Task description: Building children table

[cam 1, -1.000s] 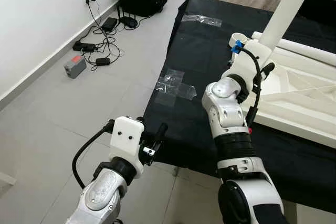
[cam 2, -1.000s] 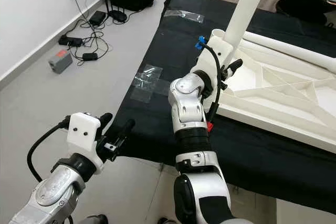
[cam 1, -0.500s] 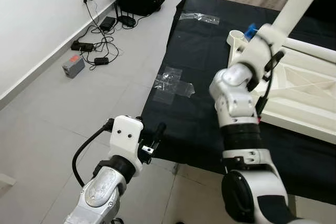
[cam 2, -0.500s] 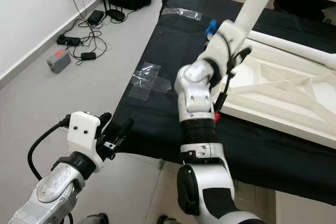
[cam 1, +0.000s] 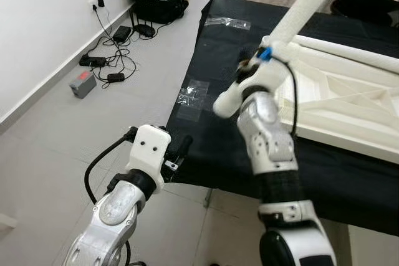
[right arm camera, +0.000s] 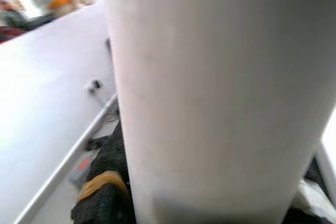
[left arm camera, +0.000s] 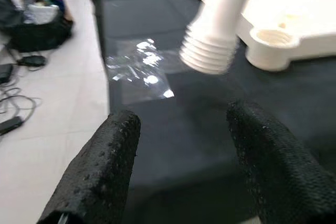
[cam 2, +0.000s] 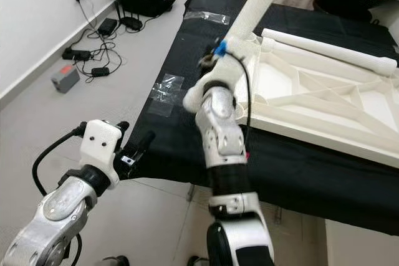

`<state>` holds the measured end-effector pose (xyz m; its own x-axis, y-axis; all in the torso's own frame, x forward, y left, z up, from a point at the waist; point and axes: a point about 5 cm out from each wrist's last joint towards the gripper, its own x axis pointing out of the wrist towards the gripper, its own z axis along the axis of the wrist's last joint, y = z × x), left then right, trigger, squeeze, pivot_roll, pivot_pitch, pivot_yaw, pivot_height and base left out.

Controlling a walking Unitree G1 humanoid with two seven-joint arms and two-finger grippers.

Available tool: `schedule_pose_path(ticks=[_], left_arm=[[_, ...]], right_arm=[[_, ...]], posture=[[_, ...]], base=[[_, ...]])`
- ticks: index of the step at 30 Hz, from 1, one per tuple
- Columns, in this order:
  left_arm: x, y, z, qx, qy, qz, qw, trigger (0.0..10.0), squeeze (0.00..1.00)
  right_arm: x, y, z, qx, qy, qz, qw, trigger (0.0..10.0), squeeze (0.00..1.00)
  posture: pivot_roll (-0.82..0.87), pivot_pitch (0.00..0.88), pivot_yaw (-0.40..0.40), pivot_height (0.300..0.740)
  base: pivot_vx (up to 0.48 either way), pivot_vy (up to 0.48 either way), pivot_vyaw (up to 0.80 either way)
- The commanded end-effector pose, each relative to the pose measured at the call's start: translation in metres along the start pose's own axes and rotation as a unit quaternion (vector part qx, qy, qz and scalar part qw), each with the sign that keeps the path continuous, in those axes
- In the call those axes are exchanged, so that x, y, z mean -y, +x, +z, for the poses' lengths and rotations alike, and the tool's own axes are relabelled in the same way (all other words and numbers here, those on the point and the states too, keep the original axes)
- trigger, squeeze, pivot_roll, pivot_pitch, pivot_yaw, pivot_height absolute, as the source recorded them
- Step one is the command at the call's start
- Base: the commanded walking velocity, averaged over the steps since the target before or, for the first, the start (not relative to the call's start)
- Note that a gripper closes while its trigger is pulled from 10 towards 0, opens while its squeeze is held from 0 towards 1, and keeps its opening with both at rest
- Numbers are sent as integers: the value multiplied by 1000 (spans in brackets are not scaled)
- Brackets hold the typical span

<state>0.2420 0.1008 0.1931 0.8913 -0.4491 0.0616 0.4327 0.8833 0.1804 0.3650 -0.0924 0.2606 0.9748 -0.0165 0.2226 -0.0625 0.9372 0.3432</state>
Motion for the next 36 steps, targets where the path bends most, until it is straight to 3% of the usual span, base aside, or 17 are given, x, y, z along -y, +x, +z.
schedule_pose_path(ticks=[1,7,12,14,17,19,28,29,33,36], left_arm=[[3,1,-5,-9,8,-26,1000,10000,4],[4,5,-9,-18,18,-46,999,10000,0],[-6,13,-14,-27,24,-40,999,10000,0],[-12,17,-14,-25,56,-39,997,10000,0],[-13,18,-13,-24,55,-37,997,10000,0],[-21,23,-4,0,80,-34,996,10000,0],[-21,28,-1,6,81,-41,996,10000,0],[-21,28,-3,3,69,-41,997,10000,1000],[-20,29,-6,1,55,-46,997,10000,1000],[-20,31,-6,-1,71,-50,996,10000,1000]], right_arm=[[-7,-5,3,1,16,32,999,10000,0],[-18,-11,2,-4,33,77,997,10000,0],[-28,-17,4,-10,60,143,988,10000,0],[-31,-19,4,-19,66,165,984,10000,0],[-31,-20,3,-20,66,167,983,10000,0],[-34,-24,1,-26,62,183,981,10000,0],[-35,-35,-6,-37,46,210,976,10000,0],[-36,-36,-7,-39,47,212,975,10000,0],[-37,-37,-6,-40,51,216,974,10000,0],[-38,-37,-4,-37,51,219,974,10000,0]], posture=[[90,139,-80,740],[88,134,-78,740],[85,127,-78,740],[83,122,-76,740],[83,122,-76,740],[82,119,-76,740],[82,125,-76,740],[80,126,-74,740],[85,127,-75,740],[87,128,-75,740]], base=[[0,0,0],[0,0,0],[0,0,0],[0,0,0],[0,0,0],[0,0,0],[0,0,0],[0,0,0],[0,0,0],[0,0,0]])
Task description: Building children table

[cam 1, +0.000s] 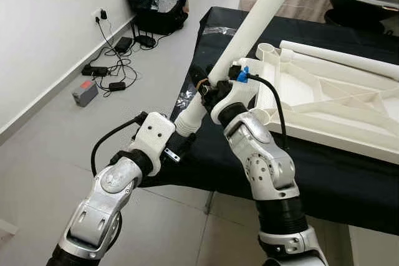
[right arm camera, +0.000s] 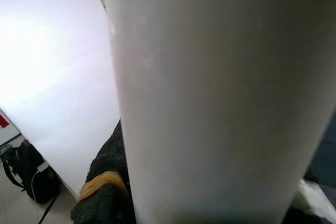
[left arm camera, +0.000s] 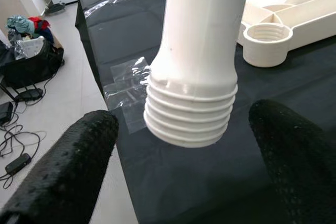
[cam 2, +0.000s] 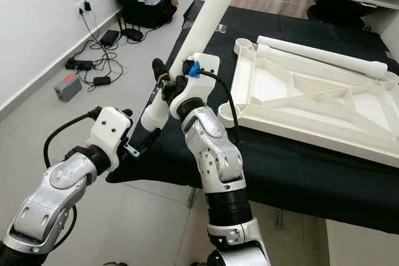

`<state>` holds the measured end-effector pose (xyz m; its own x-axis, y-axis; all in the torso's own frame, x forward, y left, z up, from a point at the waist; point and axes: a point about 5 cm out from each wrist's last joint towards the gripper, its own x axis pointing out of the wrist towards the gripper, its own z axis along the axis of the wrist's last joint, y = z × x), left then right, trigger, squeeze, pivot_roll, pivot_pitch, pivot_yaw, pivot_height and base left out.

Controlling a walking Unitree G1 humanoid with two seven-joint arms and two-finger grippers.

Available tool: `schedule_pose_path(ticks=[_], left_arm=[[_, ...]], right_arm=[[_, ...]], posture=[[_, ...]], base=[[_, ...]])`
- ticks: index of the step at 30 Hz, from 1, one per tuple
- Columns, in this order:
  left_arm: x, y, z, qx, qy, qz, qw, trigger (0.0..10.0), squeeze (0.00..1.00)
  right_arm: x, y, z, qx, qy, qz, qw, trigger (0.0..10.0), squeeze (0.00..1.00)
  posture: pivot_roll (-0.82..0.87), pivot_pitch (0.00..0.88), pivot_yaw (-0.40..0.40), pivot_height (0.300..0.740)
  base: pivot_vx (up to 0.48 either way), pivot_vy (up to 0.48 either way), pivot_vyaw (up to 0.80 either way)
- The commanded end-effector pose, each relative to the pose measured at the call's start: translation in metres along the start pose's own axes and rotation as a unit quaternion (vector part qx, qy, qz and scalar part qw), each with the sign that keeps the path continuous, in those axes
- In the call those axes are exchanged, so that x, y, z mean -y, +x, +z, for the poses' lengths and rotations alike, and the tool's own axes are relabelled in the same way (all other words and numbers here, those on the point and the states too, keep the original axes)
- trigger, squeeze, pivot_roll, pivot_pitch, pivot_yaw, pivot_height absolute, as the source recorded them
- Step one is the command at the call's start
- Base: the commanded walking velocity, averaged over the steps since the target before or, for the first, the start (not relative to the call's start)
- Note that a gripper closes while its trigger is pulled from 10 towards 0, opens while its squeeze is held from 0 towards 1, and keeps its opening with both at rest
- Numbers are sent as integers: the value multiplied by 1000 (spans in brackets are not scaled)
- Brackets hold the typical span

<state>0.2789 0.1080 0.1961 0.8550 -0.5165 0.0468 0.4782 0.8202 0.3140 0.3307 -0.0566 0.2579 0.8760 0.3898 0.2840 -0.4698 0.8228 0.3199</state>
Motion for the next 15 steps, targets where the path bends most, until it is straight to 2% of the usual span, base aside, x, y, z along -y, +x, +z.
schedule_pose_path(ticks=[1,2,6,12,15], left_arm=[[3,1,-3,-3,4,-11,1000,10000,1000],[4,2,-4,-6,4,-19,1000,10000,0],[-1,4,-4,-8,16,-20,1000,10000,0],[4,5,-9,-13,38,-47,998,10000,0],[3,7,-9,-12,36,-48,998,10000,0]], right_arm=[[-4,-1,3,5,4,13,1000,10000,0],[-6,-1,4,7,3,18,1000,10000,0],[-9,-2,4,5,-2,32,999,10000,0],[-13,-4,1,-2,-10,42,999,10000,0],[-13,-5,0,-3,-9,43,999,10000,0]], posture=[[87,128,-75,740],[86,127,-76,740],[86,131,-75,740],[86,135,-71,740],[86,134,-71,740]], base=[[0,0,0],[0,0,0],[0,0,0],[0,0,0],[0,0,0]])
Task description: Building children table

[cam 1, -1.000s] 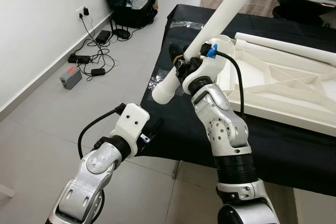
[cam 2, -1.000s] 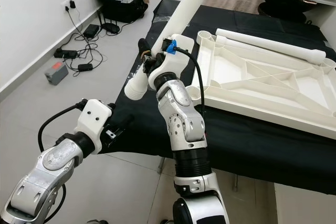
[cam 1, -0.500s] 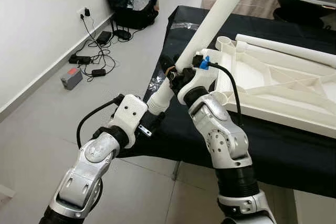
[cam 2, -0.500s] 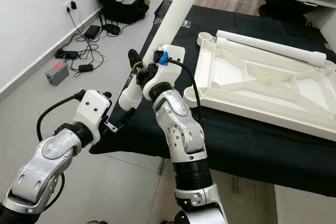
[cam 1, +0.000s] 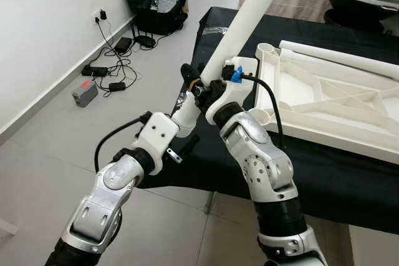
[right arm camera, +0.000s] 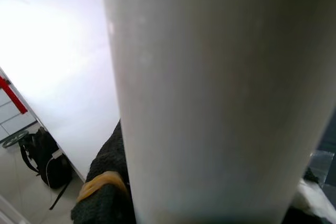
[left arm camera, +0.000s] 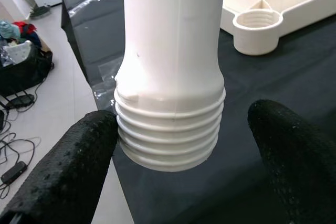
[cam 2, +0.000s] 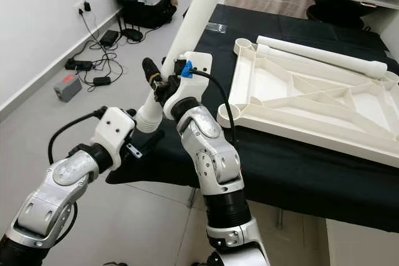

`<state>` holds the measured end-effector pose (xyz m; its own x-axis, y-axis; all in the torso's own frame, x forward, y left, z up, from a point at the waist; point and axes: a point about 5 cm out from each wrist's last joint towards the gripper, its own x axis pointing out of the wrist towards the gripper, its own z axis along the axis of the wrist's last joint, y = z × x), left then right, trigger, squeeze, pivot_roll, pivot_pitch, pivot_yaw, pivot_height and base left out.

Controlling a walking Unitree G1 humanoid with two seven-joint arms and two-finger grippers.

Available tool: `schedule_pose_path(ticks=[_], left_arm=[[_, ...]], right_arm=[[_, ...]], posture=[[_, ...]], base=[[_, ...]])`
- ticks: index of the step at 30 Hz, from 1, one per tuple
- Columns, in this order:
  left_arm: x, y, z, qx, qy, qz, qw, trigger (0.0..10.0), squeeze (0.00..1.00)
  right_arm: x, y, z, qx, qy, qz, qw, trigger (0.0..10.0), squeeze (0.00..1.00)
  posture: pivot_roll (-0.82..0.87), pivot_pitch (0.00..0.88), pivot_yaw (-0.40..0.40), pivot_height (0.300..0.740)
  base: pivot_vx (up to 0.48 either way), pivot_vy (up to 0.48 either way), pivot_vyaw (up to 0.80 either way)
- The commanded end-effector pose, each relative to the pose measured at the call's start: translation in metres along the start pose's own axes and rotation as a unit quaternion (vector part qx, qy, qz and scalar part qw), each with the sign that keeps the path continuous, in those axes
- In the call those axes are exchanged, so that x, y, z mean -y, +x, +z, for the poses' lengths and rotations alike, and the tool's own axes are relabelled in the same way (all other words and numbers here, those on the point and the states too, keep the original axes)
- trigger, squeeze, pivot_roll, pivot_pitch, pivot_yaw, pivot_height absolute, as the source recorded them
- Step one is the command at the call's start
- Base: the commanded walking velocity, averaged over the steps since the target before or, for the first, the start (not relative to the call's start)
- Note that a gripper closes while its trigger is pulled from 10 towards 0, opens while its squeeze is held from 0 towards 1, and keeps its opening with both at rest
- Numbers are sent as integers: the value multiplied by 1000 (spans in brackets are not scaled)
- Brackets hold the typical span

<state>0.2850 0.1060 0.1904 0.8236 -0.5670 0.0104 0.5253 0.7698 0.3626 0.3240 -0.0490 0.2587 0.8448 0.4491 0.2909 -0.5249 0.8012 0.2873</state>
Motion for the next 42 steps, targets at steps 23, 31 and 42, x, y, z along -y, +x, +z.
schedule_pose_path(ticks=[23,31,42], left_arm=[[-7,7,-9,-8,27,-7,1000,10000,0],[-9,7,-10,-11,33,-7,999,10000,0],[-9,11,-7,-1,41,-16,999,10000,0]], right_arm=[[-6,-5,3,-3,-1,21,1000,10000,0],[-7,-6,2,-6,0,25,1000,10000,0],[-8,-7,0,-14,4,33,999,10000,0]], posture=[[81,137,-68,740],[80,138,-67,740],[78,139,-69,740]], base=[[0,0,0],[0,0,0],[0,0,0]])
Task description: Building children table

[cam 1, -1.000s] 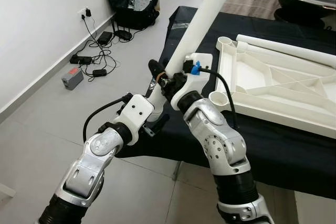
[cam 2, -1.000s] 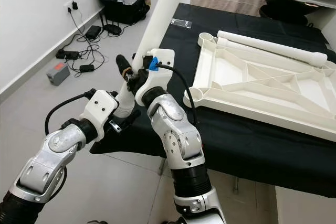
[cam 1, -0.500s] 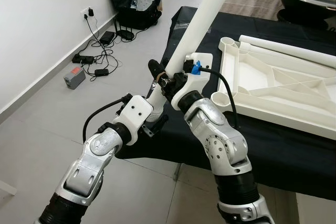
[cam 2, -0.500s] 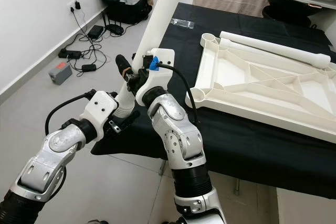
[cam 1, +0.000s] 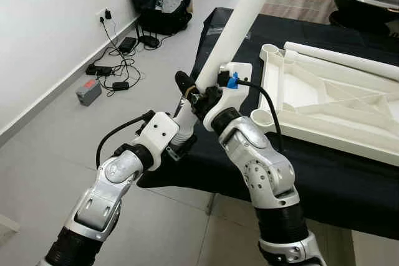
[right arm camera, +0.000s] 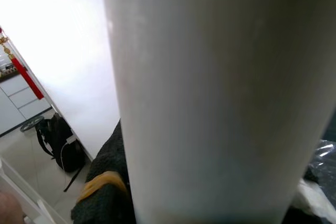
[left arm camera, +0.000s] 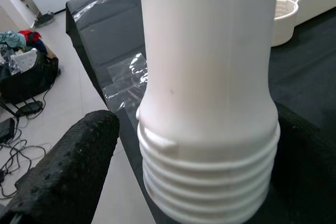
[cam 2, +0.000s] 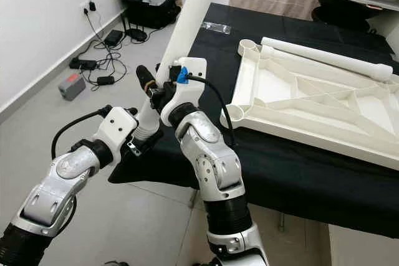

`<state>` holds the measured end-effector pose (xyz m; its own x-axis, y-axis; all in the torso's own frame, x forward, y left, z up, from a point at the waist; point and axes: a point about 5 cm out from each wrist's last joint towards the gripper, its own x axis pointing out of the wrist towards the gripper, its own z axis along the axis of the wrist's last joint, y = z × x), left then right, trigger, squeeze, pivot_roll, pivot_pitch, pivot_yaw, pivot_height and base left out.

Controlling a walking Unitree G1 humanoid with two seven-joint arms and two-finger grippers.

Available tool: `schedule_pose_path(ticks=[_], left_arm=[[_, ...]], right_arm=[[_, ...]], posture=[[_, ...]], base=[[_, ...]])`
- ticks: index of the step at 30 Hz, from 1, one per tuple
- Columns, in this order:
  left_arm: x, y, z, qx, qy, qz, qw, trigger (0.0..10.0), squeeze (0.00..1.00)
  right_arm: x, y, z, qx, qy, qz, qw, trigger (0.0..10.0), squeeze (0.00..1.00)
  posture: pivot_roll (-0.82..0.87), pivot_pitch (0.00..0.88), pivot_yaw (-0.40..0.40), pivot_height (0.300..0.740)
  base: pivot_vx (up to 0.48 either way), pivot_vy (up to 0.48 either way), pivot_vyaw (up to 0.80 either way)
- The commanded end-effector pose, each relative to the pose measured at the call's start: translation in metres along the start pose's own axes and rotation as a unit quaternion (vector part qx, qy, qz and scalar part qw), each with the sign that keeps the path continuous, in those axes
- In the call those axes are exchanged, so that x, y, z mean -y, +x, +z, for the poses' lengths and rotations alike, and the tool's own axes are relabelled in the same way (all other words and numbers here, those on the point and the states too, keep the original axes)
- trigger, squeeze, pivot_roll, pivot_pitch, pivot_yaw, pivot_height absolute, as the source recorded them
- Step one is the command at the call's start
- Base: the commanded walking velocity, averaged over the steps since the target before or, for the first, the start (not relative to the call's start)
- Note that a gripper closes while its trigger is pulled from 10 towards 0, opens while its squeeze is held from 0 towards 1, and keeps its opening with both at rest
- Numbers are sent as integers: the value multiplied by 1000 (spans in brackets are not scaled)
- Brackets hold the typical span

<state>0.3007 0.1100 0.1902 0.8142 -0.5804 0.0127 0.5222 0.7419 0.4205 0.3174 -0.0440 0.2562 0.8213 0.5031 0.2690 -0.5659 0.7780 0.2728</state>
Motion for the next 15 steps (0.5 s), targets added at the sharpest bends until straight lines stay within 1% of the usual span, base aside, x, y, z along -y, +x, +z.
schedule_pose_path(ticks=[1,7,8,9,15], left_arm=[[3,0,-2,-5,9,-9,1000,10000,0],[4,1,-3,-4,9,-12,1000,10000,0],[4,1,-3,-1,9,-11,1000,6941,0],[4,1,-3,2,10,-12,1000,0,0],[5,1,-2,8,16,-15,1000,0,0]], right_arm=[[-2,-3,3,6,4,8,1000,10000,0],[-3,-3,3,6,2,9,1000,10000,0],[-3,-3,3,6,2,9,1000,10000,0],[-3,-3,3,6,3,9,1000,10000,0],[-4,-3,4,8,3,10,1000,10000,0]], posture=[[78,139,-69,740],[76,138,-66,740],[74,136,-67,740],[74,138,-68,740],[74,137,-66,740]], base=[[0,0,0],[0,0,0],[0,0,0],[0,0,0],[0,0,0]])
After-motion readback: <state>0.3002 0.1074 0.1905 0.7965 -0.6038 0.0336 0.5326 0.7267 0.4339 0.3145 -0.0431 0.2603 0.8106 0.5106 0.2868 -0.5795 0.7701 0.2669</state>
